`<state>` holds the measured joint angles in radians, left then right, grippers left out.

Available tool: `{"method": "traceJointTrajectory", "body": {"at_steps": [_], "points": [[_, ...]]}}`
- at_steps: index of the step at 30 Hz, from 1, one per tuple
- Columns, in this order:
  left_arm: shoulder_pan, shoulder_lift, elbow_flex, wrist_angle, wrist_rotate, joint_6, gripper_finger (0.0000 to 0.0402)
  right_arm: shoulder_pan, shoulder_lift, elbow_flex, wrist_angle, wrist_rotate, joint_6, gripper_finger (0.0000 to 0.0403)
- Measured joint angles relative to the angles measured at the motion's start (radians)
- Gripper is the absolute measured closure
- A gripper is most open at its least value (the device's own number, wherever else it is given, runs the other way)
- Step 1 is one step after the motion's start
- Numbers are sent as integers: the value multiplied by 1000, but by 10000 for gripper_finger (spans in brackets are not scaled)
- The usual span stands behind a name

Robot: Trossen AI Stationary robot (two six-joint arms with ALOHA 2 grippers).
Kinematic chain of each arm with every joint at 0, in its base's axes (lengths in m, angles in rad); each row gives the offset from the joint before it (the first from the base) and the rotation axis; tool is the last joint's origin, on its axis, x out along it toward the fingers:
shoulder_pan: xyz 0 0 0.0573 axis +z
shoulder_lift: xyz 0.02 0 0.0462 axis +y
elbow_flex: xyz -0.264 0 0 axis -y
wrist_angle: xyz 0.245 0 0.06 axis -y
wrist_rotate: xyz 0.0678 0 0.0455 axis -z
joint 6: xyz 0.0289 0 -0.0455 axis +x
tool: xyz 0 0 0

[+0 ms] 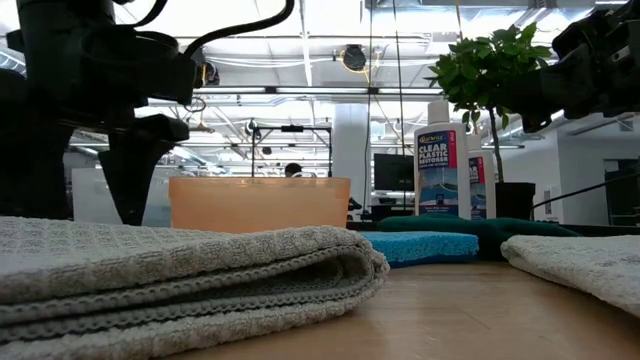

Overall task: Pick & Place Kitchen Items
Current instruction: Put the sponge into the white bin

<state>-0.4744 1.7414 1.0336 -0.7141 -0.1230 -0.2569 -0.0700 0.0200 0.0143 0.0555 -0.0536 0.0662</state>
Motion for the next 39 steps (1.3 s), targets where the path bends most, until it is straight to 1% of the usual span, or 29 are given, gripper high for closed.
{"method": "traceJointTrajectory", "body": {"at_steps": [2,8,12,16,20,24,34,39], "points": [[3,0,0,0,-13,-19,107,0,0,0,0,0,0,257],[8,0,0,0,-11,-58,105,0,0,0,0,0,0,257],[3,0,0,-15,-8,-56,87,0,0,0,0,0,0,256],[0,25,0,-65,-3,-9,65,0,0,0,0,0,0,257],[7,48,4,-69,-11,-1,56,0,0,0,0,0,0,257],[15,60,3,-33,-9,19,60,0,0,0,0,0,0,256],[17,62,0,14,-11,59,88,0,0,0,0,0,0,257],[27,62,0,25,-3,119,93,0,0,0,0,0,0,257]]}}
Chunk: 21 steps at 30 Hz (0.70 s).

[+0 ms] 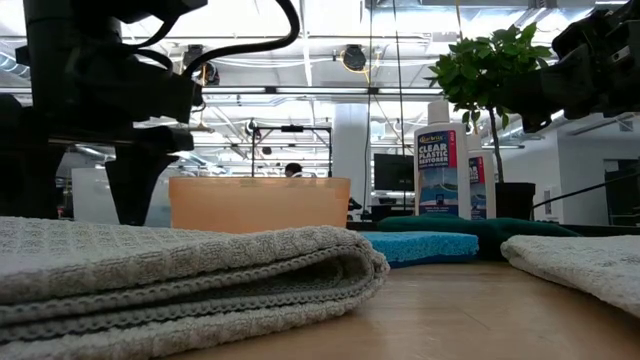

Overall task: Pick & Place Kitchen Items
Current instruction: Put the sponge into the white bin

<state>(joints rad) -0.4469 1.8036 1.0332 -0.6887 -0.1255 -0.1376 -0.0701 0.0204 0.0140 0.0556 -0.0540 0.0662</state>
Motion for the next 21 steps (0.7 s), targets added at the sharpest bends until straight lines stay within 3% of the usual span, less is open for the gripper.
{"method": "traceJointTrajectory", "body": {"at_steps": [11,21], "points": [[12,2,0,22,7,138,101,0,0,0,0,0,0,257],[38,-1,-45,64,83,118,129,0,0,0,0,0,0,257]]}}
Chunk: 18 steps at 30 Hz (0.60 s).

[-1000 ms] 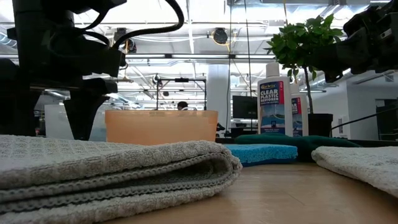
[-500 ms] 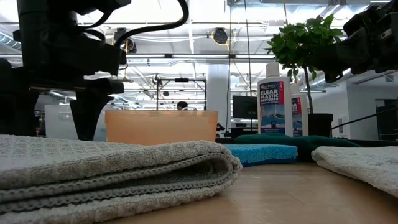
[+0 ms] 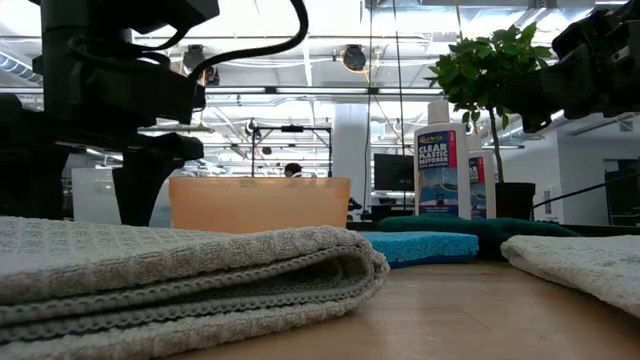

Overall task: Pick & Place Kitchen Items
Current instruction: Put the sponge into the white bin

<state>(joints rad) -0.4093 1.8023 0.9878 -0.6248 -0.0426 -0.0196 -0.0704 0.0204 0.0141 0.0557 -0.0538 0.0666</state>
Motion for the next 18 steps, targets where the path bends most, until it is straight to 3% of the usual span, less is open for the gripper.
{"method": "traceJointTrajectory", "body": {"at_steps": [8,18], "points": [[6,0,-3,-3,19,-113,148,0,0,0,0,0,0,257],[0,-1,-5,23,-6,-433,145,0,0,0,0,0,0,257]]}}
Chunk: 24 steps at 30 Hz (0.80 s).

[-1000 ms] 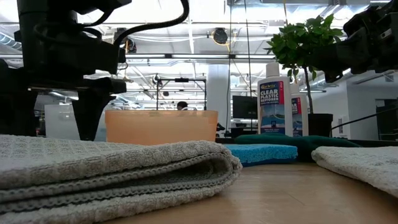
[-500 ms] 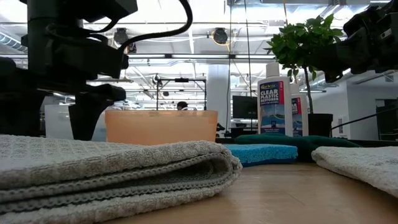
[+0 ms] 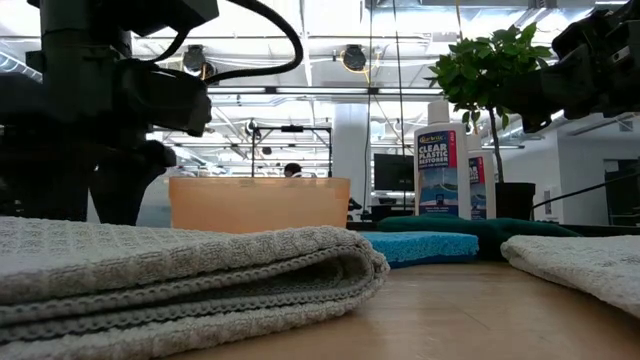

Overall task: Pick & Place Kitchen Items
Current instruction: Put the sponge into the white bin

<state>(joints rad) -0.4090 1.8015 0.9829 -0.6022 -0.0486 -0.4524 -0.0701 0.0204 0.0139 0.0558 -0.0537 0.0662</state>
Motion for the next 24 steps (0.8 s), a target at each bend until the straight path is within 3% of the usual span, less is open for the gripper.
{"method": "traceJointTrajectory", "body": {"at_steps": [8,24], "points": [[-6,1,0,9,-28,-178,145,0,0,0,0,0,0,257],[-29,4,-1,71,-147,-340,144,0,0,0,0,0,0,257]]}}
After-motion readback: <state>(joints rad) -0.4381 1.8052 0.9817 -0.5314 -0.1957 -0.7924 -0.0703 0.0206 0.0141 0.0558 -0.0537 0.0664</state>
